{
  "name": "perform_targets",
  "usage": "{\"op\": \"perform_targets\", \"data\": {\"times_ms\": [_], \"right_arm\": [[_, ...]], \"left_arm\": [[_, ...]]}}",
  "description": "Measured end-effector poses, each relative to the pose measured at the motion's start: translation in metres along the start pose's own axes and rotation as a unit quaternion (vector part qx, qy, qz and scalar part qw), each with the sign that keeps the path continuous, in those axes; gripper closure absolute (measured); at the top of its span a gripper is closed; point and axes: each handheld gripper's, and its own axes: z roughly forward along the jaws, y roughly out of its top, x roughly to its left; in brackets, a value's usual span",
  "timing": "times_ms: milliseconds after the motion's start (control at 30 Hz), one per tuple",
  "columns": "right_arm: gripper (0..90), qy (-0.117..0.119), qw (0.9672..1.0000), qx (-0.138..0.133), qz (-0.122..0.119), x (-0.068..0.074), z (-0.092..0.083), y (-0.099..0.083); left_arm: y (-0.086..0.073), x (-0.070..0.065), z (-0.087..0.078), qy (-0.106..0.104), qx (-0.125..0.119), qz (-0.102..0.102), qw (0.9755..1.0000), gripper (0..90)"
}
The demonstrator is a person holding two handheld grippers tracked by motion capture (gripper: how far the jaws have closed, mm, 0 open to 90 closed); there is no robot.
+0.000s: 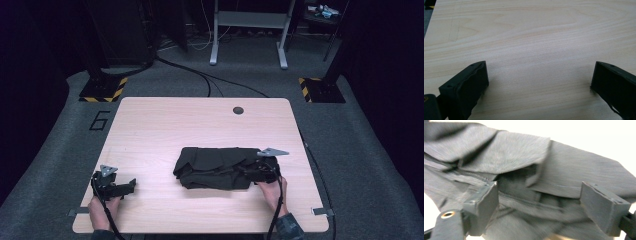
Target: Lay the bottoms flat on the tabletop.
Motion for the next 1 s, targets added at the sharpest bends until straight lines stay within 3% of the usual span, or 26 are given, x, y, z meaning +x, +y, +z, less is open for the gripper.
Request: {"op": "perform_targets", "data": {"times_ms": [33, 100, 133, 233, 333, 433, 567, 633, 767, 1000], "right_arm": [[14.6, 0.0, 1.0, 0.0, 0.0, 0.0, 0.0, 0.0], [13.6, -0.01, 0.9997, -0.022, 0.006, -0.008, -0.021, -0.003], [11.6, -0.032, 0.999, -0.029, 0.008, -0.015, -0.037, -0.008], [8.5, -0.061, 0.9977, -0.021, 0.018, -0.032, -0.049, -0.021], [3.2, -0.099, 0.9949, 0.007, 0.019, -0.046, -0.049, -0.035], [0.0, -0.113, 0.9928, 0.026, 0.032, -0.059, -0.045, -0.047], [0.0, -0.127, 0.9909, 0.035, 0.026, -0.066, -0.04, -0.054], [0.0, -0.144, 0.9883, 0.049, 0.014, -0.069, -0.033, -0.06], [0.0, -0.143, 0.9887, 0.044, -0.002, -0.069, -0.031, -0.061], [0.0, -0.141, 0.9892, 0.042, -0.003, -0.072, -0.029, -0.059]], "left_arm": [[0.0, 0.0, 0.0, 0.0, 0.0, 0.0, 1.0, 0.6], [0.0, 0.0, 0.0, 0.0, 0.0, 0.0, 1.0, 0.6], [0.0, 0.0, 0.0, 0.0, -0.001, -0.001, 1.0, 0.6], [0.0, 0.0, 0.0, 0.001, -0.001, -0.001, 1.0, 0.6], [0.0, 0.0, 0.0, 0.001, 0.0, -0.001, 1.0, 0.6], [0.0, 0.0, 0.0, 0.001, -0.001, -0.001, 1.0, 0.6], [0.0, 0.0, 0.001, 0.001, -0.002, 0.001, 1.0, 0.6], [0.0, 0.0, 0.001, 0.0, -0.002, 0.002, 1.0, 0.6], [0.001, 0.0, 0.0, 0.0, 0.002, -0.002, 1.0, 0.7], [0.003, -0.005, 0.001, 0.009, 0.001, -0.011, 0.9999, 1.7]]}}
